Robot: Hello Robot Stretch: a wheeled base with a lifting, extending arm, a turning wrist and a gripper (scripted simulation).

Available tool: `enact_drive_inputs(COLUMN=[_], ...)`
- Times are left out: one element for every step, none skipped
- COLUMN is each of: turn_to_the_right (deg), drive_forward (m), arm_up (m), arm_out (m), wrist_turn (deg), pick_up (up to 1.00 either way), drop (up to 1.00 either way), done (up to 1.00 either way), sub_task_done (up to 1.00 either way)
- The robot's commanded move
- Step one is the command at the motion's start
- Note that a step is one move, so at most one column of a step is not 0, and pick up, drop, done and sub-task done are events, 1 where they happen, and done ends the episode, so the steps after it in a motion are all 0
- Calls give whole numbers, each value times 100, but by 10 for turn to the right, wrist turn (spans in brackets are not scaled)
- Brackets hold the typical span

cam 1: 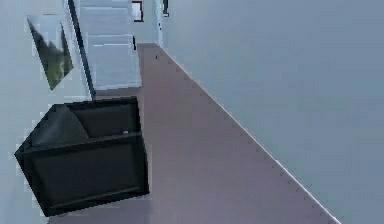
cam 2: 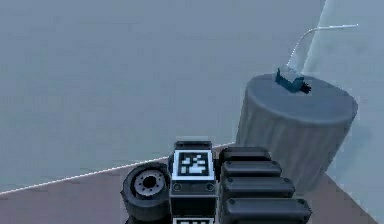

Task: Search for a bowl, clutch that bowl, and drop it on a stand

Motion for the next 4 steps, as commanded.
enact_drive_inputs(turn_to_the_right=[-150, 0, 180, 30], drive_forward=[0, 5, 0, 0], arm_up=[0, 0, 0, 0], arm_out=[0, 0, 0, 0], wrist_turn=[0, 0, 0, 0], pick_up=[0, 0, 0, 0], drop=[0, 0, 0, 0], done=[0, 0, 0, 0], sub_task_done=[0, 0, 0, 0])
